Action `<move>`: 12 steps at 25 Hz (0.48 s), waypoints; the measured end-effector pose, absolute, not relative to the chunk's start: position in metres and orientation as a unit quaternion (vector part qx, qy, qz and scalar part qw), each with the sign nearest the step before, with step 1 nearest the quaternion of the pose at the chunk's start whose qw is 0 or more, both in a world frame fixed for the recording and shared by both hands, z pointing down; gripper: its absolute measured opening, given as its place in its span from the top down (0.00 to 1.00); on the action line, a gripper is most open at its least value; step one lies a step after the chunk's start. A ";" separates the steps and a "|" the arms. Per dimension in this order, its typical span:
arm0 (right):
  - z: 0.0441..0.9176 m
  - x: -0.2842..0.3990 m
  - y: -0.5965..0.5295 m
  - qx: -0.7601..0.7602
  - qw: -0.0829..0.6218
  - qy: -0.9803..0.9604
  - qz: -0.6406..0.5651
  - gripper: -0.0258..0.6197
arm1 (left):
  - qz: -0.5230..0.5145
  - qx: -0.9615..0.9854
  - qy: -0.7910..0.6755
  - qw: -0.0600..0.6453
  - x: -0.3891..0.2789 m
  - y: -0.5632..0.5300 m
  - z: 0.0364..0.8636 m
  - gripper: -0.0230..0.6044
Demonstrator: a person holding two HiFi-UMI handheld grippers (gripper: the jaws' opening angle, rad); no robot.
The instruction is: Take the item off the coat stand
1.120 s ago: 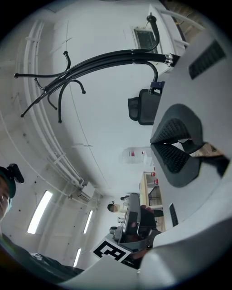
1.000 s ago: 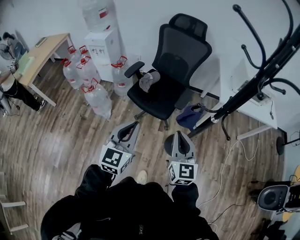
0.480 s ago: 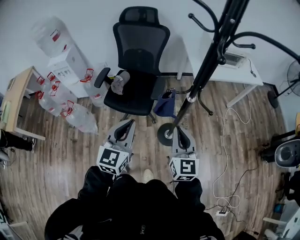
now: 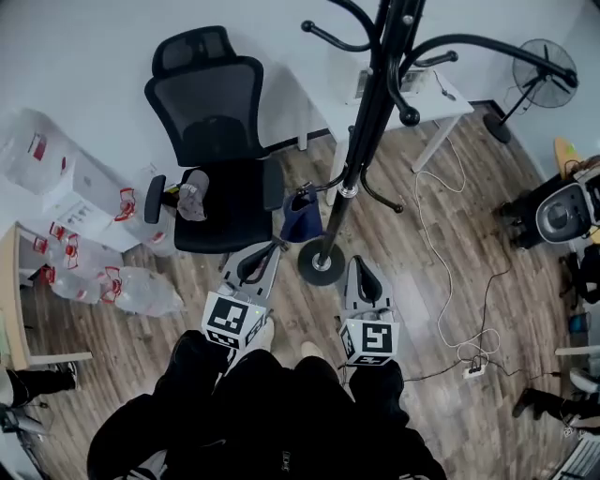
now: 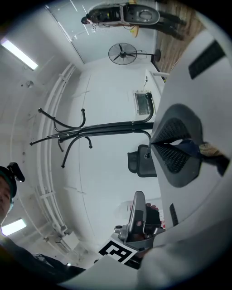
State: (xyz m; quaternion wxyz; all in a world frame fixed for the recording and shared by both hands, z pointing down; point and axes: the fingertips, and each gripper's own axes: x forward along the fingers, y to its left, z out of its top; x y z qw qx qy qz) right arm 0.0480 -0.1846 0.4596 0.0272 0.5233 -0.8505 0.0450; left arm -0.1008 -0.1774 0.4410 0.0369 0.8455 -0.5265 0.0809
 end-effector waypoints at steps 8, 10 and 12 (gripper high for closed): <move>0.477 0.028 -0.186 0.603 0.034 -0.794 0.070 0.93 | 0.096 0.892 -0.437 0.058 -0.112 -0.218 0.466 0.92; 0.485 0.028 -0.185 0.617 0.037 -0.782 0.078 0.93 | 0.099 0.899 -0.421 0.068 -0.111 -0.223 0.477 0.92; 0.493 0.027 -0.186 0.628 0.039 -0.773 0.084 0.93 | 0.108 0.903 -0.409 0.077 -0.110 -0.228 0.490 0.92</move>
